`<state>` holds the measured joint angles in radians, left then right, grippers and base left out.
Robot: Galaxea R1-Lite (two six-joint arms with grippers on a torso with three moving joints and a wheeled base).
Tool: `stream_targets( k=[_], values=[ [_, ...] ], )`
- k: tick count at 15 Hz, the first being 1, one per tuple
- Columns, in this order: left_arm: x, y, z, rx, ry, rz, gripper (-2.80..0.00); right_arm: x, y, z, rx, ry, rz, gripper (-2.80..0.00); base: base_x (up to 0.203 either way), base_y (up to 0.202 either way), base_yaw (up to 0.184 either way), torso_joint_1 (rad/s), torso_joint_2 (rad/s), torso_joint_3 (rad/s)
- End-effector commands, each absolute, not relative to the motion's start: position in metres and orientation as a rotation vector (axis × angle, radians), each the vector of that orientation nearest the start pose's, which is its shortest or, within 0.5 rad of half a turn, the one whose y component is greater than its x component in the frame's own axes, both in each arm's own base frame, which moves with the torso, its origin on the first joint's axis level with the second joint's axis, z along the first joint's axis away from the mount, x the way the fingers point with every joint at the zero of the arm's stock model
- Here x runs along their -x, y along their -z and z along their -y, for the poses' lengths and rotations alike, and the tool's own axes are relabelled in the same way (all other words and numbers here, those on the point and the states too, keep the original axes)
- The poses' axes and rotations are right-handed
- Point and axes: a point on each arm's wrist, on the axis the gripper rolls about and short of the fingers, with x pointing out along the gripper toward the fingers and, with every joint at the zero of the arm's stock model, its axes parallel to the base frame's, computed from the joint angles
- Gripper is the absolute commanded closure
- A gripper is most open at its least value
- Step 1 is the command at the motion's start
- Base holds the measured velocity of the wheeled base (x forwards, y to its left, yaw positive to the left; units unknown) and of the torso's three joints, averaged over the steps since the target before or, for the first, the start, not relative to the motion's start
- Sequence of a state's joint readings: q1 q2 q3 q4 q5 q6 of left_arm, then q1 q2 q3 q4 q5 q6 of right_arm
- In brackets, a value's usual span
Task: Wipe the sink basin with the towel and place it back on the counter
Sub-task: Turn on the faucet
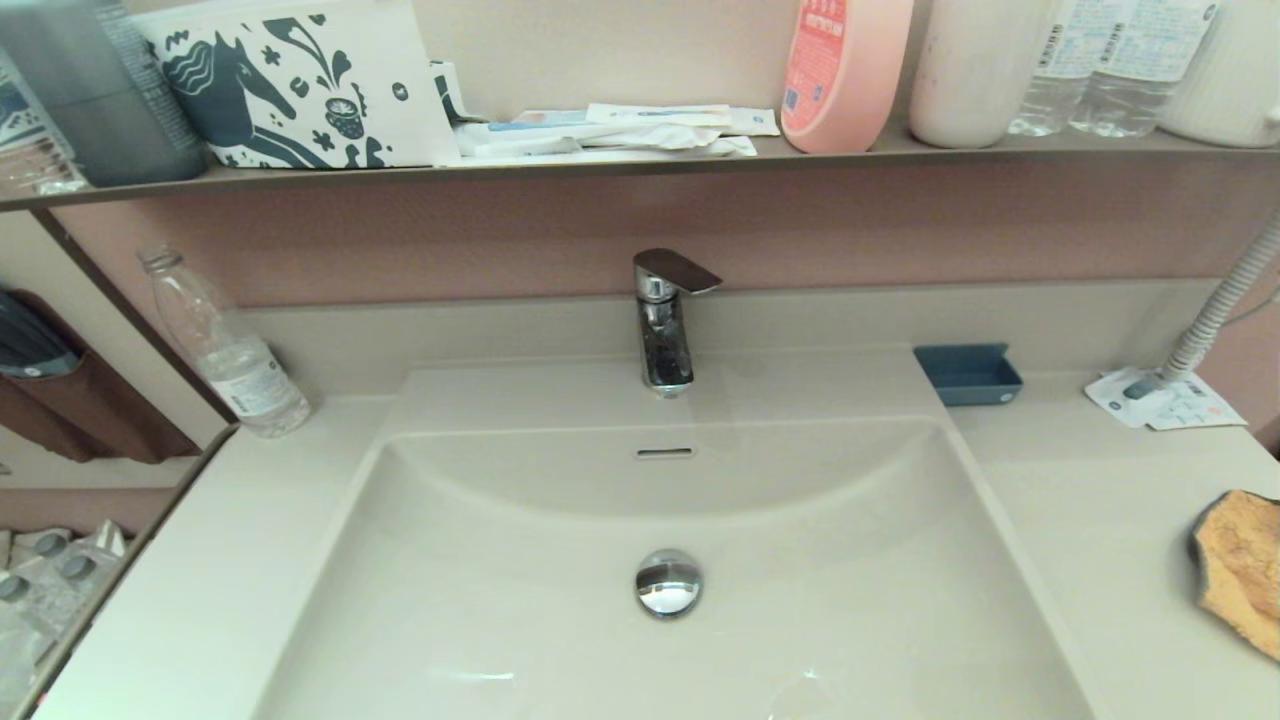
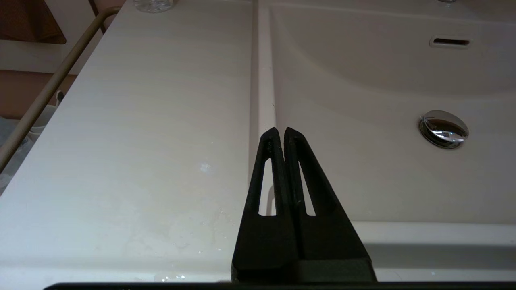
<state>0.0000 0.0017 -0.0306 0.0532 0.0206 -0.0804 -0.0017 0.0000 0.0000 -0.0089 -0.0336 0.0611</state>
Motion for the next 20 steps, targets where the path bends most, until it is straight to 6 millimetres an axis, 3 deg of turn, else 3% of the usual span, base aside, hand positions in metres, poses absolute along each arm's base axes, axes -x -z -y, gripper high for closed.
stream_targets(
  k=[1,16,20],
  values=[
    [0.025,-0.078,0.000,0.081,-0.022,-0.024,0.00,0.023,-0.076,0.001,-0.062,0.035,0.010,0.00,0.000,0.000,0.000,0.000,0.00,0.000],
    [0.025,-0.079,0.000,0.066,-0.015,-0.019,0.00,0.023,-0.076,0.001,-0.062,0.035,0.010,0.00,0.000,0.000,0.000,0.000,0.00,0.000],
    [0.027,-0.104,0.001,0.055,0.041,0.012,0.00,0.023,-0.076,0.001,-0.062,0.035,0.010,0.00,0.000,0.000,0.000,0.000,0.00,0.000]
  ],
)
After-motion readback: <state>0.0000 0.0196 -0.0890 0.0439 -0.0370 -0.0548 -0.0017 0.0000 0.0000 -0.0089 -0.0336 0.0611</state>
